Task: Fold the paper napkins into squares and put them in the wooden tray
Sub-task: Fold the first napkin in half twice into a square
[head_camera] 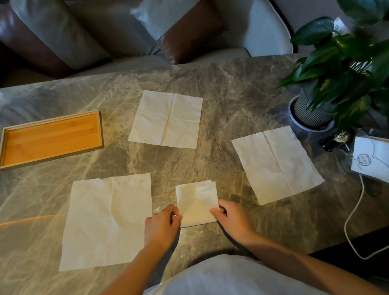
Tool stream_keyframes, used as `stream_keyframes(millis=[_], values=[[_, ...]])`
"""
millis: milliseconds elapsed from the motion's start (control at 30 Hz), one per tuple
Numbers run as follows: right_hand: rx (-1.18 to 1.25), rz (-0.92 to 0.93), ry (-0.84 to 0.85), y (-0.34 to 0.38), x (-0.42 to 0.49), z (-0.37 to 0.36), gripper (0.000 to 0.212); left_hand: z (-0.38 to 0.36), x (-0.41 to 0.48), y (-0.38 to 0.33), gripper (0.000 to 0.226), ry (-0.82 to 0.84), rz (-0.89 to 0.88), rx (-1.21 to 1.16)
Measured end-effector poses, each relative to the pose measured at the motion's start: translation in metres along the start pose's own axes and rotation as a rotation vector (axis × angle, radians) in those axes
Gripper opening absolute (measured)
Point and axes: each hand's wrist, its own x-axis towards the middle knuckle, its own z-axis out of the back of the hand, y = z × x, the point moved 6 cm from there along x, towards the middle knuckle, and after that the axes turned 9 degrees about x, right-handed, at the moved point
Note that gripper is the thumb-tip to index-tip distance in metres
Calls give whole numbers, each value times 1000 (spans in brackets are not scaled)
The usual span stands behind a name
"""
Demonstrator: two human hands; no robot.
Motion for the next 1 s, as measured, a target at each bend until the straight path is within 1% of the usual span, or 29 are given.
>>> stream_keyframes(millis=[300,467,600,633,700,733,800,867,933,967,1000], values=[[-44,-17,-1,0,0,0,28,-2,2,2,17,9,51,7],[-72,-47,-8,0,1,1,21,-1,3,4,22,0,60,-3],[-70,-52,1,0,2,1,15,-3,4,4,21,2,30,48],[-63,-53,-2,-1,2,2,17,-3,4,3,19,-1,14,71],[-41,-40,-49,1,1,6,29,0,3,1,13,-55,-27,121],[-38,-23,-86,3,0,10,35,4,3,0,14,-113,-57,151],[-90,52,-140,12,-2,15,40,10,0,-7,25,-227,-139,250],[-267,210,-119,30,-4,11,43,12,-5,-19,41,-282,-249,388],[-501,397,-44,49,-7,-4,52,6,-10,-32,55,-267,-368,522],[-579,456,-2,55,-8,-12,57,1,-11,-38,59,-231,-406,581],[-630,467,47,57,-7,-20,62,-5,-11,-41,62,-179,-428,617]])
